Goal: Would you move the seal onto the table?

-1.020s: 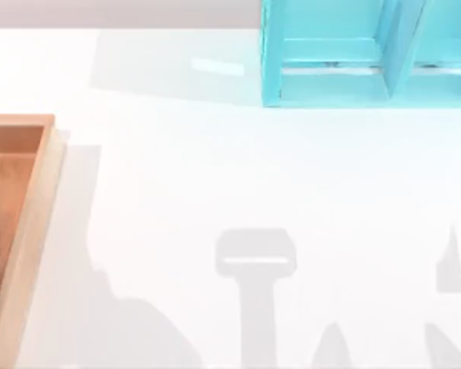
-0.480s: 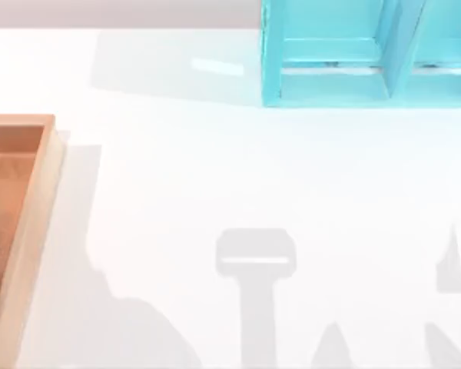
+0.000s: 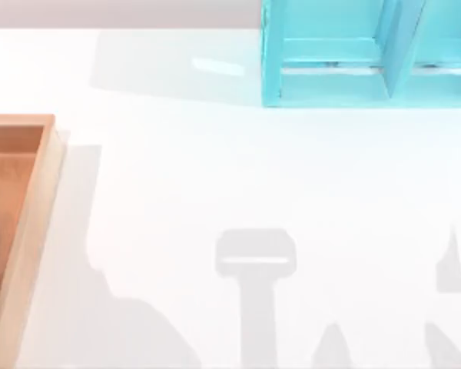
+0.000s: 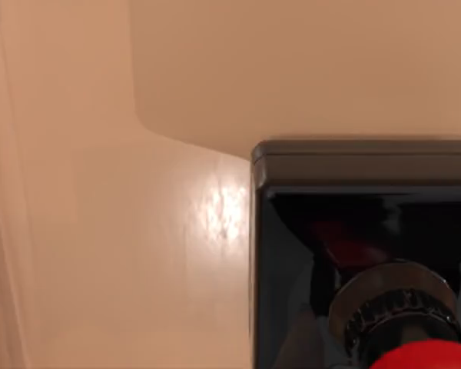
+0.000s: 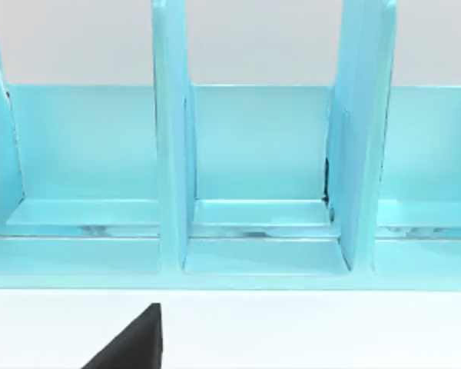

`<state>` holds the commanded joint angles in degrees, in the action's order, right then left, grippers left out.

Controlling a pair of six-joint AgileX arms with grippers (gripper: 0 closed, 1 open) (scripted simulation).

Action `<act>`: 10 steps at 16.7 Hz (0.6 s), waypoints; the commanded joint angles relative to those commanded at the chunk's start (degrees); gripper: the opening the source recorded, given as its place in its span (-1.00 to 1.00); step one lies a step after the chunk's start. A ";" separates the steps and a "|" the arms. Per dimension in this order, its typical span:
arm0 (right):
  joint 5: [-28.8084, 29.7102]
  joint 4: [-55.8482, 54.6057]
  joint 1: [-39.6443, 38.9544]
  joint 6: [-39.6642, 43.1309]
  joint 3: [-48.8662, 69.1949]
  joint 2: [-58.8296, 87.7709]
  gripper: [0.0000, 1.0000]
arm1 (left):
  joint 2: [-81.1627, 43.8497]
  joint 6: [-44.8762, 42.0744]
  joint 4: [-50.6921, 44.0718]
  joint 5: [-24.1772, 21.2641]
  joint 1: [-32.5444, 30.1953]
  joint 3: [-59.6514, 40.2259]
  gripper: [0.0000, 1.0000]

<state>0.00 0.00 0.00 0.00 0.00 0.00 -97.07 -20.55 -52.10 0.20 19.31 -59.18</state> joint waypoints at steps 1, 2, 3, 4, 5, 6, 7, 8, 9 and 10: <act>0.00 0.00 0.00 0.00 0.00 0.00 1.00 | 0.00 0.00 0.00 0.00 0.00 0.00 -1.00; 0.00 0.00 0.00 0.00 0.00 0.00 1.00 | 0.00 0.00 0.00 0.00 0.00 0.00 -1.00; 0.00 0.00 0.00 0.00 0.00 0.00 1.00 | 0.00 0.00 0.00 0.00 0.00 0.00 -1.00; 0.00 0.00 0.00 0.00 0.00 0.00 1.00 | 0.06 -0.06 -0.01 -0.01 -0.08 -0.02 -1.00; 0.00 0.00 0.00 0.00 0.00 0.00 1.00 | 0.08 0.06 -0.13 -0.01 -0.18 -0.11 -1.00; 0.00 0.00 0.00 0.00 0.00 0.00 1.00 | 0.17 0.65 -0.76 -0.02 -0.67 -0.55 -1.00; 0.00 0.00 0.00 0.00 0.00 0.00 1.00 | 0.35 1.77 -1.93 -0.03 -1.60 -1.41 -1.00; 0.00 0.00 0.00 0.00 0.00 0.00 1.00 | 0.55 3.11 -3.46 -0.03 -2.88 -2.59 -1.00; 0.00 0.00 0.00 0.00 0.00 0.00 1.00 | 0.72 4.63 -5.25 -0.02 -4.38 -4.04 -1.00; 0.00 0.00 0.00 0.00 0.00 0.00 1.00 | 0.89 6.29 -7.25 -0.02 -6.05 -5.70 -1.00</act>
<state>0.00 0.00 0.00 0.00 0.00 0.00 -96.18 -14.27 -59.35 0.18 13.26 -64.87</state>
